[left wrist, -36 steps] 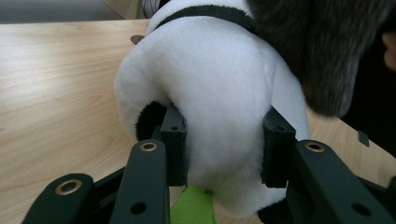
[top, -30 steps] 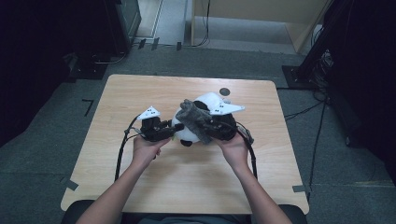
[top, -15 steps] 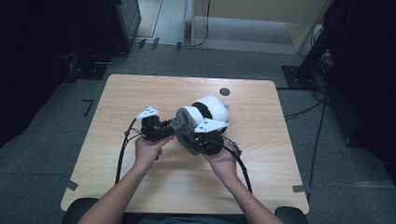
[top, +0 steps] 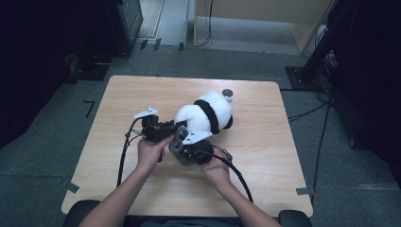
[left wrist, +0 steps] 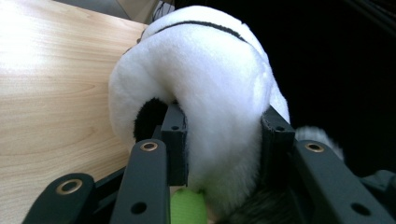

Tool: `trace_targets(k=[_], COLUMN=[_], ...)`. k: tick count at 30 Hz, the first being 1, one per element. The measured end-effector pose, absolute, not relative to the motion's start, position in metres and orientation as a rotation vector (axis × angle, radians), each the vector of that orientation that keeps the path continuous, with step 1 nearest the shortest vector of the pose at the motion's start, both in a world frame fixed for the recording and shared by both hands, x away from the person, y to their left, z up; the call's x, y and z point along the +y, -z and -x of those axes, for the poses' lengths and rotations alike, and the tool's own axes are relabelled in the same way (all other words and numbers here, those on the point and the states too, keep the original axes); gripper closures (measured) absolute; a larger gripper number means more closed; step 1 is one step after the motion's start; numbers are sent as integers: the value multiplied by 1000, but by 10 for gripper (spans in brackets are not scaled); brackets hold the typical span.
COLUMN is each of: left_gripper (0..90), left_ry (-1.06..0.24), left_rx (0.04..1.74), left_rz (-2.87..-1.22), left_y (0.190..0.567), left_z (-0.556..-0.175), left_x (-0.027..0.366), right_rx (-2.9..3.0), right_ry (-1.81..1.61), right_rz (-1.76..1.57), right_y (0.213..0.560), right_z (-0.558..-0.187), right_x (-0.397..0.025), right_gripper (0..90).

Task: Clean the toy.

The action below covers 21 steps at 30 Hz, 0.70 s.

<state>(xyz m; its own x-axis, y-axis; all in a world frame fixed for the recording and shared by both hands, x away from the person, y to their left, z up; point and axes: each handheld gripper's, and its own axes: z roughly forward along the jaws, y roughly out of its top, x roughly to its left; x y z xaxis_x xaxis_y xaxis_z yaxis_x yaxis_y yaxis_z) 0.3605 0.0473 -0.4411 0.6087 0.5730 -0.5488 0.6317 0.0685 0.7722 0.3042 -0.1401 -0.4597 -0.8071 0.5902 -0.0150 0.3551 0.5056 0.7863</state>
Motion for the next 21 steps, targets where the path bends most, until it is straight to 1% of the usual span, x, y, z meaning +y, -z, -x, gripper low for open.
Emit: trace_targets(k=[5, 9, 13, 21], left_gripper=[619, 617, 616, 613], left_ry=[96, 90, 96, 67], left_rx=[1052, 1046, 1057, 1067], left_rz=[-1553, -1549, -1543, -1552], left_y=[441, 438, 440, 441], left_z=[-364, -364, -367, -369], left_x=[55, 60, 63, 72], right_rx=[2459, 2454, 2446, 2382], right_ry=[-1123, -1114, -1121, -1065], right_rz=[-809, -922, -986, -1078], right_y=[468, 473, 470, 464], right_z=[-310, -322, -329, -339], right_x=[-146, -163, -178, -208], right_gripper=[804, 804, 803, 803])
